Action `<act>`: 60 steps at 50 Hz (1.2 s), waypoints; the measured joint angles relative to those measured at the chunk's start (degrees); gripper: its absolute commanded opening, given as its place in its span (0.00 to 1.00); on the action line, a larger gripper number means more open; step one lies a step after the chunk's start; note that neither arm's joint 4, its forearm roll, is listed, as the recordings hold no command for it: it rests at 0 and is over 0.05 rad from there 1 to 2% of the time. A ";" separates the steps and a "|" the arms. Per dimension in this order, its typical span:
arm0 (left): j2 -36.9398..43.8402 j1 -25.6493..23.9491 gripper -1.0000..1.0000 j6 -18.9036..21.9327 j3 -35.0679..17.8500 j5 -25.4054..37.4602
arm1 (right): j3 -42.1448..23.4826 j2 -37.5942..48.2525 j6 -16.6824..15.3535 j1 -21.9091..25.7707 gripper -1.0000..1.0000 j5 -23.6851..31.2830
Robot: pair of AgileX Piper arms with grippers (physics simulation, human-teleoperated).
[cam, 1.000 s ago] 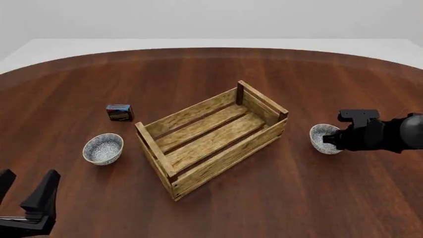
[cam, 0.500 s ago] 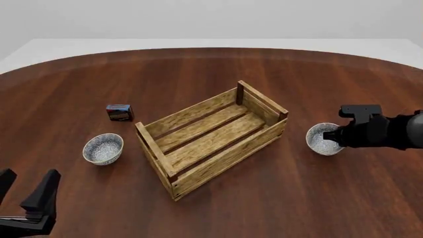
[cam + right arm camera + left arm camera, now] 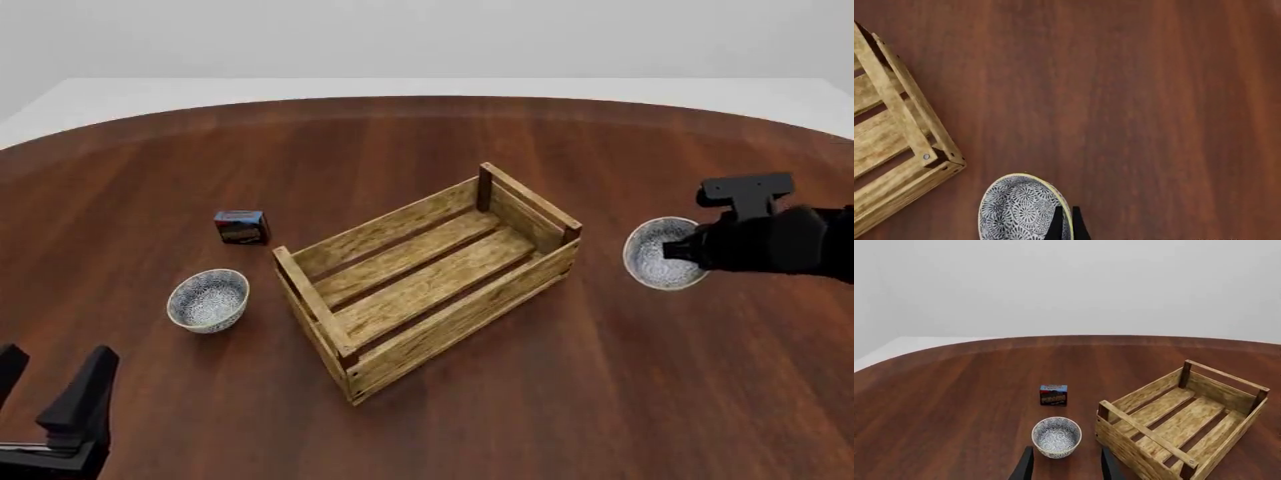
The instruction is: Stack the right bowl on the left bowl and place them in the tray.
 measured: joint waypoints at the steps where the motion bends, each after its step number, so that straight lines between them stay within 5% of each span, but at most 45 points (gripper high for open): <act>1: -0.13 0.01 1.00 0.00 0.00 0.11 | 0.03 -0.56 0.01 0.08 0.00 0.23; 40: -1.92 0.14 1.00 -0.05 -0.06 1.56 | -1.03 -25.40 3.53 7.18 0.00 8.65; 60: -1.96 -0.23 1.00 -0.01 -0.13 1.42 | -0.01 -34.18 7.03 14.36 0.00 8.14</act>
